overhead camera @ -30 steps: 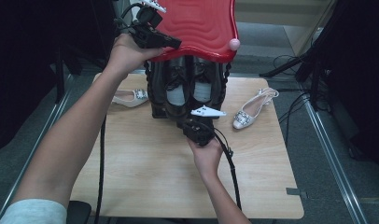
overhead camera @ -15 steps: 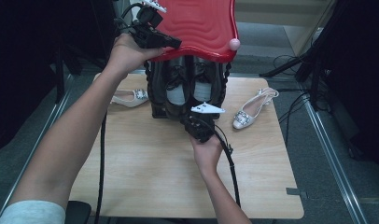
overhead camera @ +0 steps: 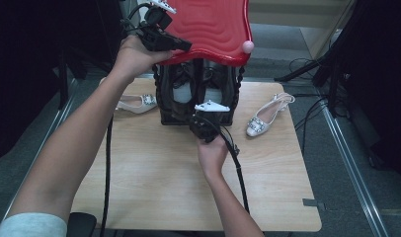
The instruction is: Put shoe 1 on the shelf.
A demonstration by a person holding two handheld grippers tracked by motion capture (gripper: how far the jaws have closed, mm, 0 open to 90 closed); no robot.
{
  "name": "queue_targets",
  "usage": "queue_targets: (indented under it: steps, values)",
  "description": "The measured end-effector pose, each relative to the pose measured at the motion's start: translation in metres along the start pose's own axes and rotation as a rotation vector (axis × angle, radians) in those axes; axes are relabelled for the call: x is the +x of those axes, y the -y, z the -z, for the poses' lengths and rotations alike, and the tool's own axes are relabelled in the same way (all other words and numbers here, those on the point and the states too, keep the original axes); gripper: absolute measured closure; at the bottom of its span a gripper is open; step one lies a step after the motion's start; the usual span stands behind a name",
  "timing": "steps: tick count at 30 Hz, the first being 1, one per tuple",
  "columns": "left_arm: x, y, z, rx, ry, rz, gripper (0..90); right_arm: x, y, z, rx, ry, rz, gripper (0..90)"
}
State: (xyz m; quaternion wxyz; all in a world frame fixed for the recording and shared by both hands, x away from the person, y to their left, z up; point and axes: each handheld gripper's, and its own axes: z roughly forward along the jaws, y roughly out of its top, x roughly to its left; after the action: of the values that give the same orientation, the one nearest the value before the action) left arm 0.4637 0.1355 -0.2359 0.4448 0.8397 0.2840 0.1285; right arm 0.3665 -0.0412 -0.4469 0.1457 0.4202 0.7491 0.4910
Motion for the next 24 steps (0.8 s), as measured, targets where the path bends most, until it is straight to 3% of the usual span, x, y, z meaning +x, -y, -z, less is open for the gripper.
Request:
queue_targets:
  steps: [3, 24]
  values:
    - [0.0, 0.0, 0.0, 0.0, -0.003, -0.002, 90.0, 0.001, -0.004, -0.005, -0.003, -0.002, -0.017, 90.0]
    - [0.0, 0.0, -0.001, -0.003, -0.002, -0.002, 90.0, 0.006, -0.033, -0.037, 0.007, 0.025, -0.018, 90.0]
